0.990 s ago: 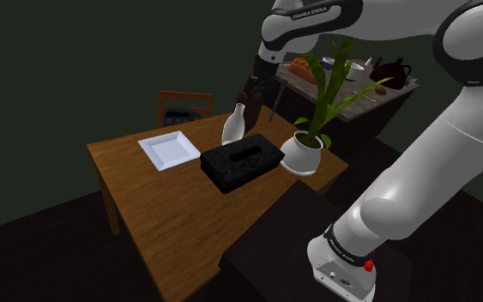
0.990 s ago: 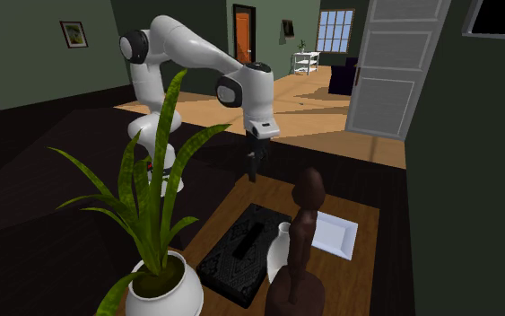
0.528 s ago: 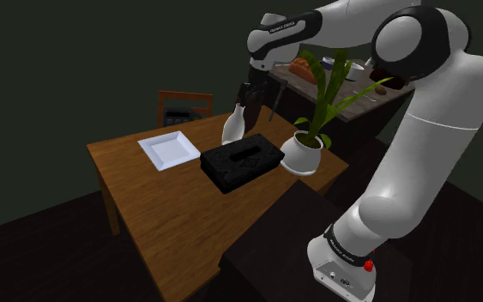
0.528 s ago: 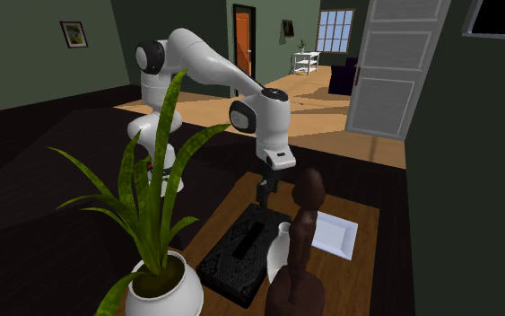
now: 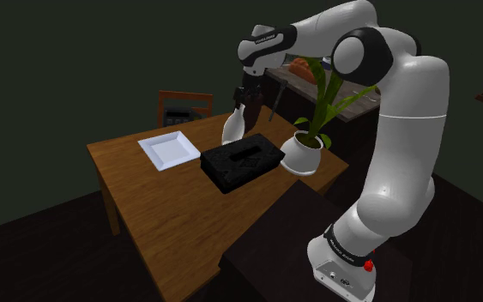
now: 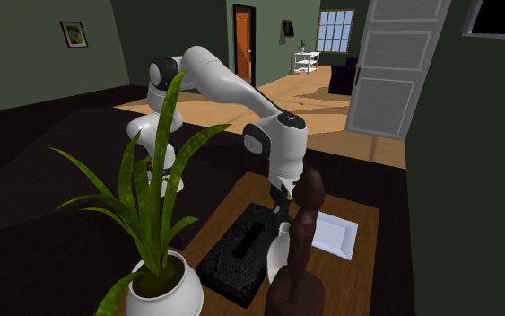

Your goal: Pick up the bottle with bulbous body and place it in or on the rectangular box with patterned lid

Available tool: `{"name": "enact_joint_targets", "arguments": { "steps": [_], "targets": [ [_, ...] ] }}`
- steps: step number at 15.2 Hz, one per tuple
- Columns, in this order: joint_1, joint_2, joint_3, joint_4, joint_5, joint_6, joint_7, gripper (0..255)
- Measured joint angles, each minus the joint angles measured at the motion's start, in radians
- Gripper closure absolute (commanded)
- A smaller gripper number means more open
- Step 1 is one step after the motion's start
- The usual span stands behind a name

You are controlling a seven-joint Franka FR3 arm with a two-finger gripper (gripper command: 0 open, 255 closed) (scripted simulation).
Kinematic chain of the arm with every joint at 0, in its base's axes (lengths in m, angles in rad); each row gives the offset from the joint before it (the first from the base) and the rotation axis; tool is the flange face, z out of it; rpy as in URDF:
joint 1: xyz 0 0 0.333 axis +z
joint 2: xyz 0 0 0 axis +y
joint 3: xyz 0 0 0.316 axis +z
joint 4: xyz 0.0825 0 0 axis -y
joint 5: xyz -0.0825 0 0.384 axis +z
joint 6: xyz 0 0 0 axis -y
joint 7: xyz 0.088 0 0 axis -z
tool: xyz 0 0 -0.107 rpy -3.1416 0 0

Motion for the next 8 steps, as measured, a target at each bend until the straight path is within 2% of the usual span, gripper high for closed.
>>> {"name": "enact_joint_targets", "arguments": {
  "steps": [8],
  "targets": [
    [-0.002, 0.043, 0.006, -0.025, 0.009, 0.068, -0.004, 0]
  ]
}}
